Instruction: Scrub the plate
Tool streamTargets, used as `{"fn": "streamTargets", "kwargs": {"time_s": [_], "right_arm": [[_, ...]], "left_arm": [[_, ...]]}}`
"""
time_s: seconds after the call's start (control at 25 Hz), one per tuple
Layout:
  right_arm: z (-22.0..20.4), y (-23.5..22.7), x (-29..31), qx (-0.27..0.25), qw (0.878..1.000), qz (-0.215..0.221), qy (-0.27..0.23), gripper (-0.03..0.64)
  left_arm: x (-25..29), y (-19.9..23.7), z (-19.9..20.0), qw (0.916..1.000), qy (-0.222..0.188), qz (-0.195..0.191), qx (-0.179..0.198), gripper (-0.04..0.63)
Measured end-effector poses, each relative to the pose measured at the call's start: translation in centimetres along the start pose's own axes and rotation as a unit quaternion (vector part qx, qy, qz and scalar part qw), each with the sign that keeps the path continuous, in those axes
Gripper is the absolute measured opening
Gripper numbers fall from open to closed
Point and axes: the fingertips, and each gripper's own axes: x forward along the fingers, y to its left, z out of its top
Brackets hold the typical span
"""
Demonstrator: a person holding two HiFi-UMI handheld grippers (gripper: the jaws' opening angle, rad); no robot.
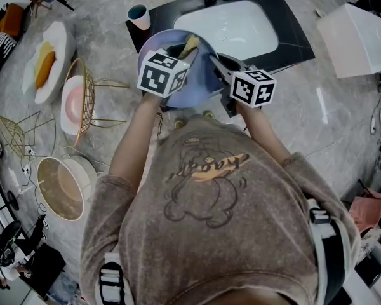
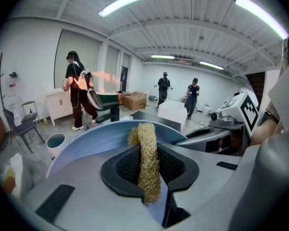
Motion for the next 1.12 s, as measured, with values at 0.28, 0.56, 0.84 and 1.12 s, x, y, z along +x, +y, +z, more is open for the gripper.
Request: {"fn": "streamTargets", "kwargs": {"time_s": [0.28,0.56,0.84,1.12], "right_arm": [[0.1,-0.8,-0.2,0.005,1.000,-0.006,0.000,0.037],[0.0,-1.3,-0.3,0.003,1.000,-0.021,0.004,0.040],[0.9,-2.3,-0.5,0.004,0.999,-0.042,-0.012,0.040],[1.9,-3.0,-0.9,0.016,0.998,-0.059,-0.032,0.044]], "left_arm": [[-0.9,4.0,-0.9,0.9989,0.011,0.045,-0.007,0.081],[-1.9,6.9,-4.2,0.9961,0.040,0.075,-0.024,0.081],[-2.5,7.6,-7.8,0.9929,0.074,0.087,-0.035,0.081],[-2.0,5.5,-10.0,0.9922,0.101,0.069,-0.026,0.081]]}}
